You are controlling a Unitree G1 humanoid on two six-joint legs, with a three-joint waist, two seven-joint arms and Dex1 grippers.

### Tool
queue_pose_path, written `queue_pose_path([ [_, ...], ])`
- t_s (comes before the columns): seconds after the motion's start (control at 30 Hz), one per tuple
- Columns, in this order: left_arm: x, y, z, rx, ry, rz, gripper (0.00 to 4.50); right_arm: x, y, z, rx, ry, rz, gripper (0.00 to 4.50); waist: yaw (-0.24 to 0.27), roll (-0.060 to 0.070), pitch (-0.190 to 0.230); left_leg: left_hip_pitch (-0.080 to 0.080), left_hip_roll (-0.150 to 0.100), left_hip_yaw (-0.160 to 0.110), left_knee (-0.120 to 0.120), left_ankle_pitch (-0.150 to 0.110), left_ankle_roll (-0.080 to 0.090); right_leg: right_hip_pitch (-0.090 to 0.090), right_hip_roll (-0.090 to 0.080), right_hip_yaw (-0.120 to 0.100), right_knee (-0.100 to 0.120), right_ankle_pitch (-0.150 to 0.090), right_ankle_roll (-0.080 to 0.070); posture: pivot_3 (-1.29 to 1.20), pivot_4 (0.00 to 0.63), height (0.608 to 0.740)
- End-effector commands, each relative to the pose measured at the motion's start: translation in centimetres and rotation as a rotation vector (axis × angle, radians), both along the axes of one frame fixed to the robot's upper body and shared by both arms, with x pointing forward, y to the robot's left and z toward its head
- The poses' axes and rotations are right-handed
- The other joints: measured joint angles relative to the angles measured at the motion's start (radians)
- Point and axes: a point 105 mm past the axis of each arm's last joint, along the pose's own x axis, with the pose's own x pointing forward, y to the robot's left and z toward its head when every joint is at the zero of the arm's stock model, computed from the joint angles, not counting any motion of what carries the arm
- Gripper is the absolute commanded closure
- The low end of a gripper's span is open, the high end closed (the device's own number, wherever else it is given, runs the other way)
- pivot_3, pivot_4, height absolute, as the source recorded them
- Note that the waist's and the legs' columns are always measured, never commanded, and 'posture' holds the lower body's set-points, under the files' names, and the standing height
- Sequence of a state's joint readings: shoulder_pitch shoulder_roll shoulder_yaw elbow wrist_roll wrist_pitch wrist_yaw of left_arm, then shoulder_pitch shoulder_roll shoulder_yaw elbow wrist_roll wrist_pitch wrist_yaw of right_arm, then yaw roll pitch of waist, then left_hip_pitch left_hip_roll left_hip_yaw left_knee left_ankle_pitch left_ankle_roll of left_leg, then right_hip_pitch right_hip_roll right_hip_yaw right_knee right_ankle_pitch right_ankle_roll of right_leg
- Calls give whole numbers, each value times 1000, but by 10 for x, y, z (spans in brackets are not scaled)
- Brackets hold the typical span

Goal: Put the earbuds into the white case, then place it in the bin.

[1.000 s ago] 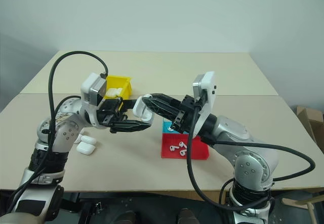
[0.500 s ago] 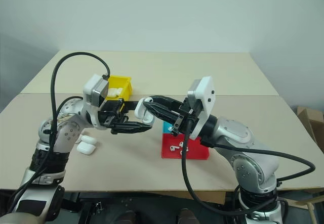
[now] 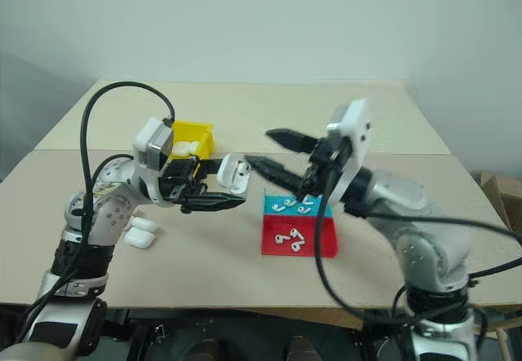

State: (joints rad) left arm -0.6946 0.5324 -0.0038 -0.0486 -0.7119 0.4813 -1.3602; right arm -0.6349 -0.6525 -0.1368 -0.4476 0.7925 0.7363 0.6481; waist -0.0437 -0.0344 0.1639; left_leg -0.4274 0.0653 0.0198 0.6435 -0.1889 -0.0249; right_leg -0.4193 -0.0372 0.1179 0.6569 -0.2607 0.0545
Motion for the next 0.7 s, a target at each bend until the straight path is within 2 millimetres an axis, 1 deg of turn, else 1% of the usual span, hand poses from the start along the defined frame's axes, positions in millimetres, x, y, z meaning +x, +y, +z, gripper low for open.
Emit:
queue_pose_path([
  [0.03,-2,12,14,-19,-74,12,1708,17,-18,-15,-289,-5,-31,974,0,0,0,0,0,0,0,0,0,0,0,0,0,0,0,0,150,740],
  [0.07,-3,14,14,-20,-75,16,1708,24,-23,-29,-423,6,-32,974,0,0,0,0,0,0,-1,0,0,0,0,0,0,0,0,0,150,740],
  [0.1,-3,16,14,-20,-77,26,1708,38,-28,-42,-541,44,-52,974,-5,0,0,0,0,0,-1,0,1,0,0,0,-1,0,0,0,150,740],
  [0.17,-3,18,14,-20,-80,40,1708,57,-33,-56,-677,86,-69,974,-14,0,0,1,1,2,-1,-1,1,0,0,2,-1,0,0,0,150,740],
  [0.23,-5,19,13,-22,-83,45,1708,71,-30,-66,-769,95,-30,974,-20,0,0,1,0,3,-1,-1,1,-1,0,3,0,0,0,0,150,740],
  [0.27,-6,19,13,-23,-85,52,1708,77,-29,-73,-829,89,-8,1345,-27,0,1,1,0,3,-1,-1,1,-1,0,3,0,0,0,0,150,740],
  [0.3,-7,20,13,-26,-87,59,1708,84,-28,-78,-880,87,5,1535,-27,0,1,1,0,3,-1,-1,1,-1,0,3,0,0,0,0,150,740],
  [0.33,-8,20,13,-30,-88,65,1708,91,-27,-84,-924,89,6,1820,-29,0,1,1,0,3,-1,-1,1,-2,0,3,0,0,0,0,150,740],
  [0.4,-9,20,14,-34,-90,74,1708,99,-26,-90,-979,102,13,1820,-25,0,1,0,0,2,-1,-1,1,-2,0,2,0,0,0,0,150,740],
  [0.5,-11,22,14,-37,-92,87,1708,107,-28,-103,-1081,111,44,1820,-19,1,1,-2,0,2,-1,-1,1,-3,0,2,0,0,0,0,150,740],
  [0.7,-12,23,14,-36,-94,113,1708,122,-27,-119,-1168,130,50,1820,-18,1,2,-2,0,2,0,0,1,-3,-1,1,0,0,0,0,150,740],
])
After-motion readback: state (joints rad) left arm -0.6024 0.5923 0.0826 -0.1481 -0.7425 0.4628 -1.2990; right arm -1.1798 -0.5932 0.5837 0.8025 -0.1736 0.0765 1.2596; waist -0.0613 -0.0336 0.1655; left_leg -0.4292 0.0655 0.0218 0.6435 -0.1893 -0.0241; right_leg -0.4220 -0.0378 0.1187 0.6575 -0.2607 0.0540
